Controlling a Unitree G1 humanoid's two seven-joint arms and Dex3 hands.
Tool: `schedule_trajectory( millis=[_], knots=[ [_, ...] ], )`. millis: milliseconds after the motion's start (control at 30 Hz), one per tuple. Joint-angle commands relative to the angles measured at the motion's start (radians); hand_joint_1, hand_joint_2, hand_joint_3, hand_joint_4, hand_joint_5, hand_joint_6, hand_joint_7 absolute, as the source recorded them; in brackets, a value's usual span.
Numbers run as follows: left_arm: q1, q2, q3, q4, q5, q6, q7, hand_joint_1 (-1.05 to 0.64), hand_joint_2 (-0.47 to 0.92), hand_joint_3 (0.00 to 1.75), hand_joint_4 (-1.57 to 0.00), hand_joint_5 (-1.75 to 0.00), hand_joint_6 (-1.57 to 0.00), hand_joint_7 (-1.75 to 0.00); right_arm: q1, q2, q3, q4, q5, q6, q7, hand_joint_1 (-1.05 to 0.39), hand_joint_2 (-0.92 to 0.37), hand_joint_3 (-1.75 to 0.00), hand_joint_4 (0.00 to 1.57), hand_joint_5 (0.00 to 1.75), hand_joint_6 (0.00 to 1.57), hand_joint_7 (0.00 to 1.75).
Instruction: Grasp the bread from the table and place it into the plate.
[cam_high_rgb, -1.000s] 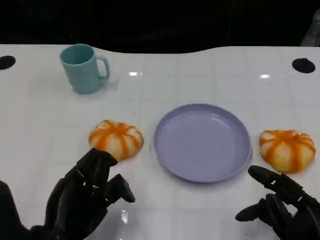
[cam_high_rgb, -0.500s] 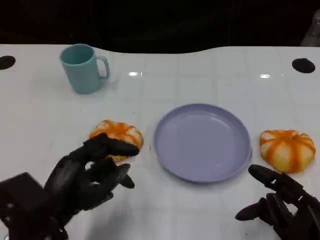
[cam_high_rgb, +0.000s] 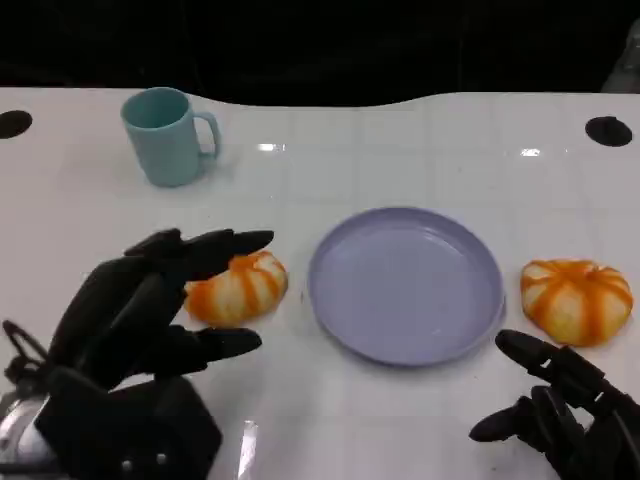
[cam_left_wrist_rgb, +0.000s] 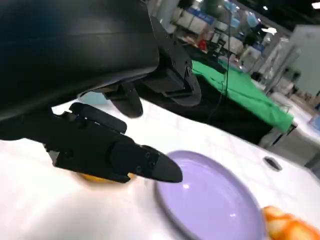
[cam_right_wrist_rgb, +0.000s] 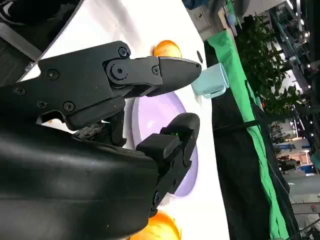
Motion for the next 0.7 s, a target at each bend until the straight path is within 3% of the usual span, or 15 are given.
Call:
schedule_trajectory(
  millis=[33, 100, 333, 700],
  knots=[
    [-0.089, 0.072, -0.043, -0.003, 0.116, 0.065, -0.049, -0.56, 0.83, 0.0, -0.01, -0.48, -0.3, -0.02, 0.002, -0.01, -0.011, -0.007, 0.002, 0.001, -0.007, -0.75, -0.92, -0.32, 0.75, 1.09, 0.98, 0.3],
    [-0.133, 0.082, -0.073, 0.026, 0.152, 0.092, -0.069, -0.49, 0.79, 0.0, 0.0, -0.36, -0.23, -0.02, 0.0, -0.012, -0.012, -0.001, -0.002, -0.009, -0.003, -0.75, -0.92, -0.32, 0.74, 1.09, 0.97, 0.3],
    [-0.248, 0.087, -0.164, 0.169, 0.227, 0.143, -0.082, -0.31, 0.74, 0.0, -0.01, -0.3, -0.21, -0.01, 0.005, -0.019, -0.011, -0.012, -0.002, 0.0, -0.002, -0.76, -0.92, -0.32, 0.74, 1.1, 0.98, 0.3],
    [-0.483, 0.054, -0.309, 0.521, 0.27, 0.239, -0.159, -0.33, 0.78, 0.0, -0.03, -0.25, -0.2, -0.01, 0.017, -0.015, -0.003, -0.026, -0.008, -0.001, -0.008, -0.75, -0.92, -0.32, 0.73, 1.1, 0.97, 0.3]
  ],
)
